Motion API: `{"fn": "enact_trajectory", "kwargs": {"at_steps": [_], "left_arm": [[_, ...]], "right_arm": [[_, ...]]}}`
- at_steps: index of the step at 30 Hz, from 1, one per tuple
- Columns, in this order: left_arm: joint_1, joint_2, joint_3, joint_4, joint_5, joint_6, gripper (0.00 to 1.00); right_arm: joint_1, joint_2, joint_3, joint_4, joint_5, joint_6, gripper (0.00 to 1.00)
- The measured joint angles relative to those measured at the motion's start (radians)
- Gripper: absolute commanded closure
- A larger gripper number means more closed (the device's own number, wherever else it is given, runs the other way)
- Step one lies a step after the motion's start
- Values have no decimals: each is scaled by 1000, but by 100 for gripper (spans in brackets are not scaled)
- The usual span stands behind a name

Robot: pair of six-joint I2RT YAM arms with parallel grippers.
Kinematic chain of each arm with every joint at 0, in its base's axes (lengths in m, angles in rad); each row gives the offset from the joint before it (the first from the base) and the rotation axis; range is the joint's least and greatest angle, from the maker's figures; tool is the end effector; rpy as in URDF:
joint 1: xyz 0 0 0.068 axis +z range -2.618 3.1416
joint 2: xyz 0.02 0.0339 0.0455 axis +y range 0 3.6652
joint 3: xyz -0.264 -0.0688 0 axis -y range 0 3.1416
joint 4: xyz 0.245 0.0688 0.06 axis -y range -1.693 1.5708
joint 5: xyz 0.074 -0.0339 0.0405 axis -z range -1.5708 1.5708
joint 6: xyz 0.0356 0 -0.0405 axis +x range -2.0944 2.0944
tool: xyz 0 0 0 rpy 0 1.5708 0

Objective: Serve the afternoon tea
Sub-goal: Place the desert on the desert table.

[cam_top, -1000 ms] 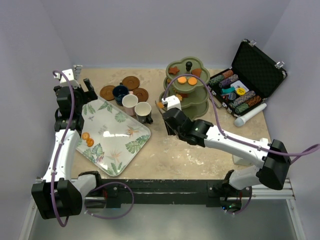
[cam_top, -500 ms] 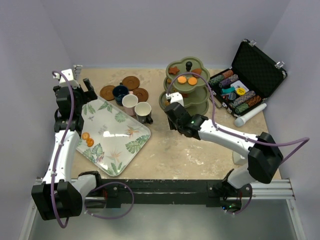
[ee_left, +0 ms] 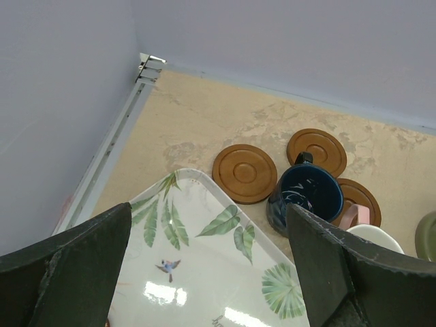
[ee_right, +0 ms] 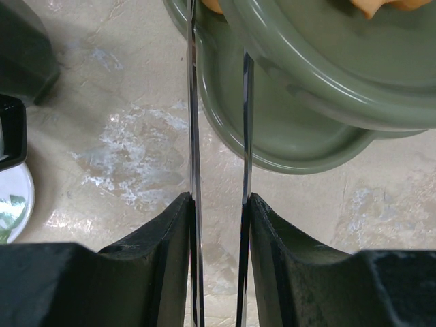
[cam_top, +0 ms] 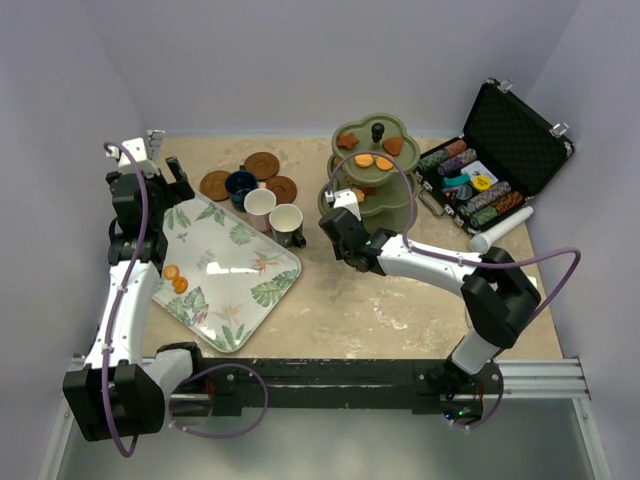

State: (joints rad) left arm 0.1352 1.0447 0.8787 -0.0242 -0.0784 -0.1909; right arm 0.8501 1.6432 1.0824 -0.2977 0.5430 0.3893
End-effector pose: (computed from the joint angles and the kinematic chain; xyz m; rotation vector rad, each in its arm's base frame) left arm 0.2439 0.0360 0.3398 -0.3419 1.7270 0.0285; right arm 0.2427 0.2484 0.2182 -0.2887 2.2575 -0.0239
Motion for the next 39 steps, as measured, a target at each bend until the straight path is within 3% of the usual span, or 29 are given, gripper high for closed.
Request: {"fn": "enact_trajectory", "kwargs": {"at_steps": [13, 39], "left_arm": [[0, -2, 0, 0, 0, 0, 1], [0, -2, 0, 0, 0, 0, 1]], "right_arm": [[-1, 6, 5, 25, 16, 14, 49], [-6, -159, 11, 188, -147, 25, 58]]}}
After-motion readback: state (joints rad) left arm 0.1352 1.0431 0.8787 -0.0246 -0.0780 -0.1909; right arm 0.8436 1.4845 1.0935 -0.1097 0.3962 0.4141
